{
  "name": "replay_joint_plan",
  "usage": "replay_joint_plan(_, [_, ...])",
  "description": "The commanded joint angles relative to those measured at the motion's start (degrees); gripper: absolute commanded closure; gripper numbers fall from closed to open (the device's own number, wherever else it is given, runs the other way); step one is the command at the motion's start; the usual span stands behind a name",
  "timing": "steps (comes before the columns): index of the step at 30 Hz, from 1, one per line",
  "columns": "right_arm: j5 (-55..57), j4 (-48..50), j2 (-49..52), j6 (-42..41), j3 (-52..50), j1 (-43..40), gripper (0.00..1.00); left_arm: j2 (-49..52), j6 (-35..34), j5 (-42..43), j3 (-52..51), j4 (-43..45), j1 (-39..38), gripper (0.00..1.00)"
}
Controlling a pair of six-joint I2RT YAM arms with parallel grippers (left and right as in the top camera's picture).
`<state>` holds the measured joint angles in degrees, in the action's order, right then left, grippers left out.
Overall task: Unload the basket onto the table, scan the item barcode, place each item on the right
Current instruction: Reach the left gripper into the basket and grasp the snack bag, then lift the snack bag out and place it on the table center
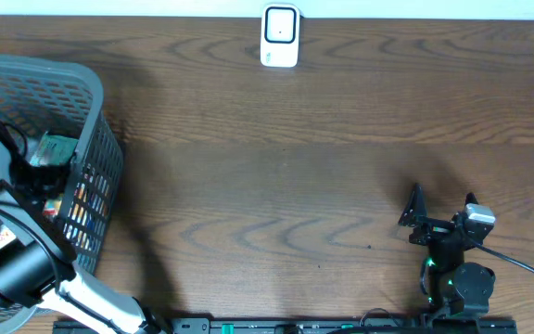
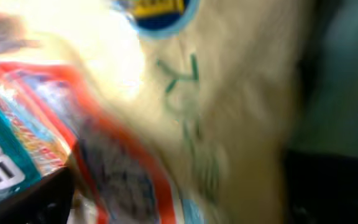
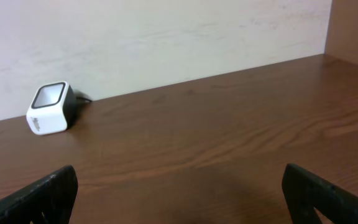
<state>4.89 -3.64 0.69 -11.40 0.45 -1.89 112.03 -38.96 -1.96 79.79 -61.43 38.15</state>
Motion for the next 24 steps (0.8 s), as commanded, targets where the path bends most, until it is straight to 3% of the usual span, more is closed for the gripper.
replay_joint_plan(1, [0.3, -0.1, -0.3, -0.6, -0.1, 0.3, 0.01, 0.2, -0.8, -0.2, -5.7, 2.3, -0.1, 0.39])
replay_joint_plan(4, [0.3, -0.1, -0.3, -0.6, -0.1, 0.3, 0.01, 0.2, -0.7, -0.2, -7.7, 3.3, -0.1, 0.88])
replay_joint_plan(5, [0.3, -0.1, -0.3, -0.6, -0.1, 0.3, 0.01, -0.2, 0.0, -0.2, -7.5, 3.3, 0.0, 0.92])
replay_joint_plan(17, [0.3, -0.1, -0.3, -0.6, -0.1, 0.3, 0.01, -16.1, 0.8, 1.1, 3.1, -2.1, 0.1, 0.93])
replay_joint_plan(24, [0.3, -0.1, -0.3, -0.6, -0.1, 0.3, 0.01, -34.2, 0.9, 14.1, 8.5, 1.6, 0.0, 0.93])
